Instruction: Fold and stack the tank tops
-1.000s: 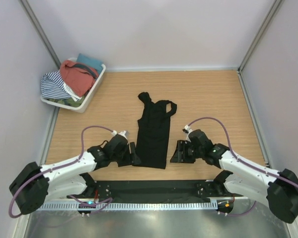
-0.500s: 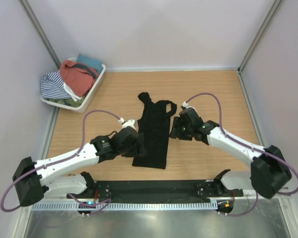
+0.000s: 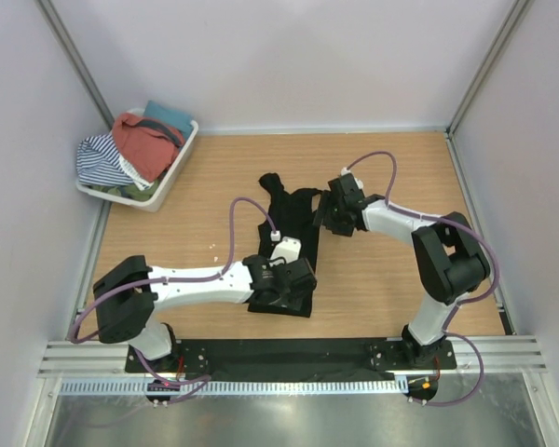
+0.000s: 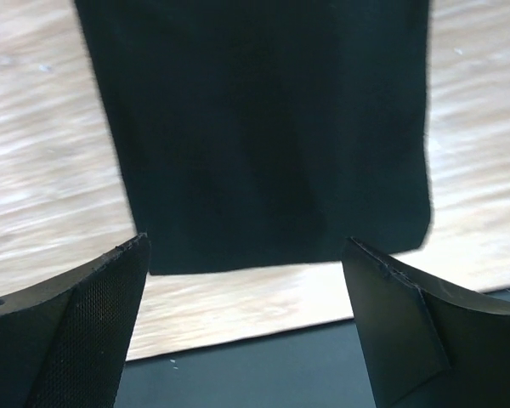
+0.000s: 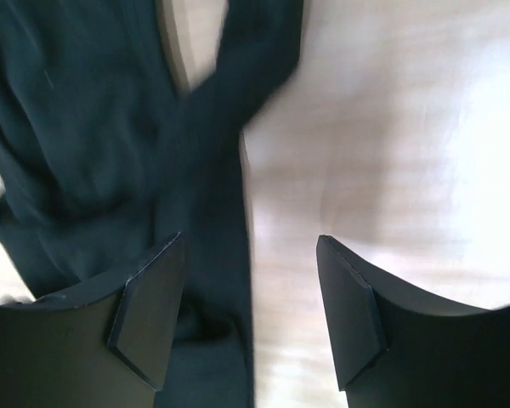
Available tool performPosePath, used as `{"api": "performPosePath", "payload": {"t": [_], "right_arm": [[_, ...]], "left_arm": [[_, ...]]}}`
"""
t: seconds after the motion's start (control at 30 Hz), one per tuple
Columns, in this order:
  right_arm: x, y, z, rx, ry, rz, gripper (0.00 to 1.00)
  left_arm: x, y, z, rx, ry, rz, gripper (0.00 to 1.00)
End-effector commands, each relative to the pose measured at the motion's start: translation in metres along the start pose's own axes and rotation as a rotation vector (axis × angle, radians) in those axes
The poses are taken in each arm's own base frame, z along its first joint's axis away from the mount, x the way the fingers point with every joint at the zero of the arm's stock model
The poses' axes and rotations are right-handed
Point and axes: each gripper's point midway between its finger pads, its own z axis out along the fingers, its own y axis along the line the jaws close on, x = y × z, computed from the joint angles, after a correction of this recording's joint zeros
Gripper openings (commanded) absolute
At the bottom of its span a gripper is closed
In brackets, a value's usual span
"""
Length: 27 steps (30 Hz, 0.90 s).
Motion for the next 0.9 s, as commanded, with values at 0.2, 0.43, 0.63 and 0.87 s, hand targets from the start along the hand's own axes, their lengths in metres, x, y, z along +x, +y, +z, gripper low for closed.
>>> {"api": "performPosePath", "payload": {"t": [0.2,0.43,0.63,0.87], "right_arm": [[-0.053,0.036,0.03,-0.087,-0.079,0.074,0.68],[-0.072,0.047,0.043,-0.108,-0.104,0.059,0.68],[-0.095,0.041,0.054,-0.029,-0.138,0.026,0.67],[-0.131,0.035,0.071,0.044,-0.192,-0.008,0.36]], "left_arm": [[-0.003,0.002,0.011,-0.055,-0.012,0.027,1.0],[0.01,-0.006,0.029,-0.05,0.025,0.051,0.99],[0.045,-0.004,0.054,-0.075,0.14,0.073,1.0],[0.076,0.006,0.057,-0.081,0.196,0.079,0.98]]}}
